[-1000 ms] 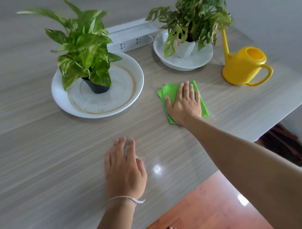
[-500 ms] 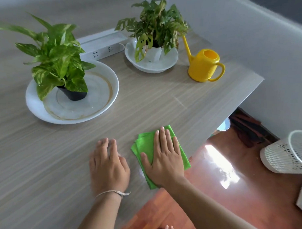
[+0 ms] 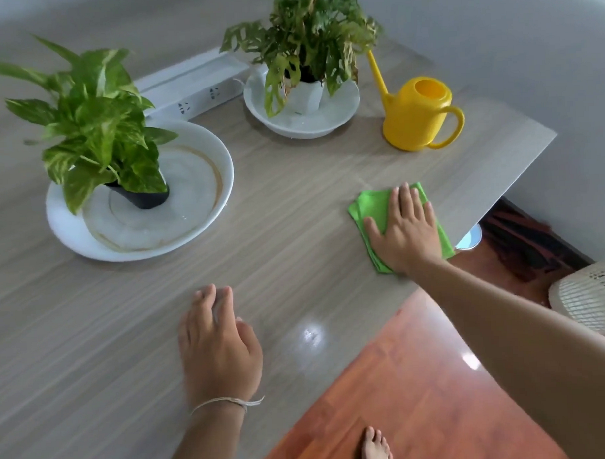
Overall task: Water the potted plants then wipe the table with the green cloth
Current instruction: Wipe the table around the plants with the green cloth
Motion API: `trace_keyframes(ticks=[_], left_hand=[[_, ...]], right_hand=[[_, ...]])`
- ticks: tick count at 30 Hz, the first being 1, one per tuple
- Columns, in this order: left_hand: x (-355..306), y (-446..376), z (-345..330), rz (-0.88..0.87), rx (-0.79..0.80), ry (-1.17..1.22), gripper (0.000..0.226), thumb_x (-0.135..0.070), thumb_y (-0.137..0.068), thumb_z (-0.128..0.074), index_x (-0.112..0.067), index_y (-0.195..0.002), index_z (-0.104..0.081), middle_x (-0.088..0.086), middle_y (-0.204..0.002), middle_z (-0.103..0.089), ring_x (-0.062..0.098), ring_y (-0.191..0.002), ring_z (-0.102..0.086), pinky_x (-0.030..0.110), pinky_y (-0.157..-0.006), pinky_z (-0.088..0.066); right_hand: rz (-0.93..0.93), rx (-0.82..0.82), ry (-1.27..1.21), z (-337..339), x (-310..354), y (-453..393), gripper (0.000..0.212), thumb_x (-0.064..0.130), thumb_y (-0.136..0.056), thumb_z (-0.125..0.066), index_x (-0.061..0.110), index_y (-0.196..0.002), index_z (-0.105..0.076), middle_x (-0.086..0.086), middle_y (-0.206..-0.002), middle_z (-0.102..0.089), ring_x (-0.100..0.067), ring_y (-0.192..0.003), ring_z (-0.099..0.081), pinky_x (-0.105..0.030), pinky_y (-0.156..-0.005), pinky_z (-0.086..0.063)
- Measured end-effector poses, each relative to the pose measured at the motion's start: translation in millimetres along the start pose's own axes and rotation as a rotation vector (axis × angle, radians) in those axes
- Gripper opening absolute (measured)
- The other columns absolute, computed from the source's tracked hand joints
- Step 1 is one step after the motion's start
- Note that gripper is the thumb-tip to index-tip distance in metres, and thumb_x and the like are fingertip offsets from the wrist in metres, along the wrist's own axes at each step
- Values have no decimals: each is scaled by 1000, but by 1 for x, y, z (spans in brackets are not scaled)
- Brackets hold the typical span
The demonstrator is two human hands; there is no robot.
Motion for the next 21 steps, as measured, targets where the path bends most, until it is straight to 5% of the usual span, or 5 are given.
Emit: trace_keyframes(ticks=[12, 21], left_hand=[[5, 1, -8, -21, -35, -46, 53, -19, -89, -39, 0, -135, -58, 24, -143, -52, 45, -138, -46, 63, -107, -39], [-1, 0, -4, -27, -30, -4, 49, -14, -89, -44, 1, -132, -58, 25, -140, -52, 47, -134, -47, 62, -102, -39]], right_hand=[[31, 13, 5, 1, -19, -61, 91, 71, -94, -10, 10, -161, -2, -9, -171, 1, -23, -157, 5, -44, -126, 0], [133, -27, -36, -7, 36, 71, 91, 67, -96, -19, 0, -158, -20, -20, -167, -16, -35, -156, -9, -52, -125, -11]])
Point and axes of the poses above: each hand's wrist, its own y-axis away from the middle knuckle, its own z-axis out of the back of the hand, x = y × z, the point moved 3 cm from there along -y, towards the middle knuckle
